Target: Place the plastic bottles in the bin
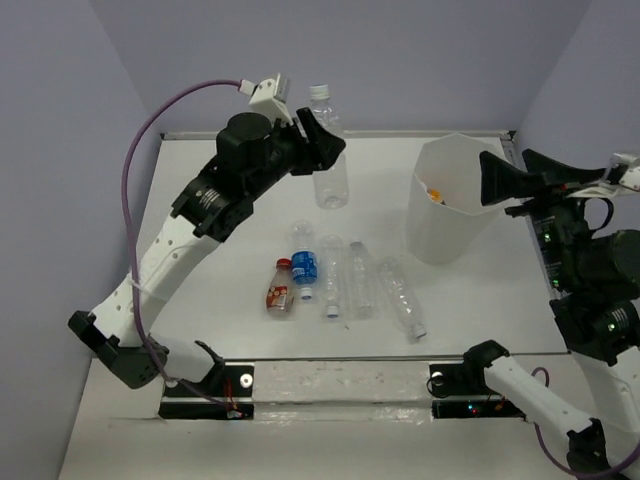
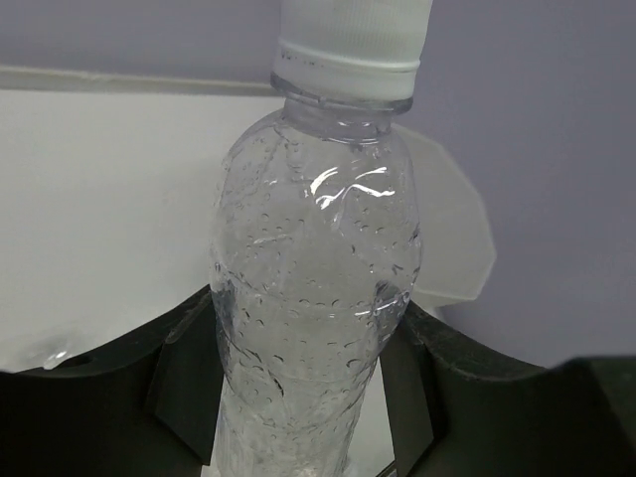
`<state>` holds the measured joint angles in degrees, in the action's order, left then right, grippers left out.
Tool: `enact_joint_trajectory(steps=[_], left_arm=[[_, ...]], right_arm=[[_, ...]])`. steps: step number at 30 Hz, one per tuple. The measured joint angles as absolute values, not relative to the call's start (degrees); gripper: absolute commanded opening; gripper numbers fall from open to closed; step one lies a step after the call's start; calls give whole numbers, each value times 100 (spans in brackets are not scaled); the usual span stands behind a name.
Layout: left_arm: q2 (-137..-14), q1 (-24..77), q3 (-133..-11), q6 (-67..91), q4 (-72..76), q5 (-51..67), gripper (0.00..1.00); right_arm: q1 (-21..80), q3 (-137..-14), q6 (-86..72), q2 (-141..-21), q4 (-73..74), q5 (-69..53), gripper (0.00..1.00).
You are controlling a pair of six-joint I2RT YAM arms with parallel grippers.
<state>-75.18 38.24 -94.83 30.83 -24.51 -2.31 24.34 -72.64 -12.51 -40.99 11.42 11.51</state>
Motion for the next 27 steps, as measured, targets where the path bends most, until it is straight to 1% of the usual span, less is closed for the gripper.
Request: enact_joint_trajectory(steps=[4,9,13,14,18,19,21,22,27], left_arm=[[-8337,4206,-10136,3288,-1302,56,52],[-10082,4661,-11764,3395,-329,261,52],[-11399,5050,-13019,3385,272,325,54],[-11738,5153,-13227,3358,554,307,54],[-12368,5369,-13364,3336,1157,287,57],[-12505,5402,-13441,3319,1229,279,60],[-12914,5476,-13786,3199,1463,228,91],[-13089,5511,-13898,3100,1570,200,99],[-13340,5614,-13946,2757,1715,102,99]], right_arm=[[2434,-7489,-1317,-3662,1179,1149,96],[2434,-7795,-1352,-3221,1201,1133,96],[2434,-7830,-1345,-3142,1253,1129,96],[2434,-7802,-1343,-3142,1269,1109,96],[2434,-7524,-1347,-3094,1431,996,96],[2434,-7472,-1350,-3085,1463,961,96],[2434,-7349,-1358,-3063,1514,893,96],[2434,-7314,-1372,-3061,1533,856,96],[2434,-7234,-1378,-3033,1632,775,96]])
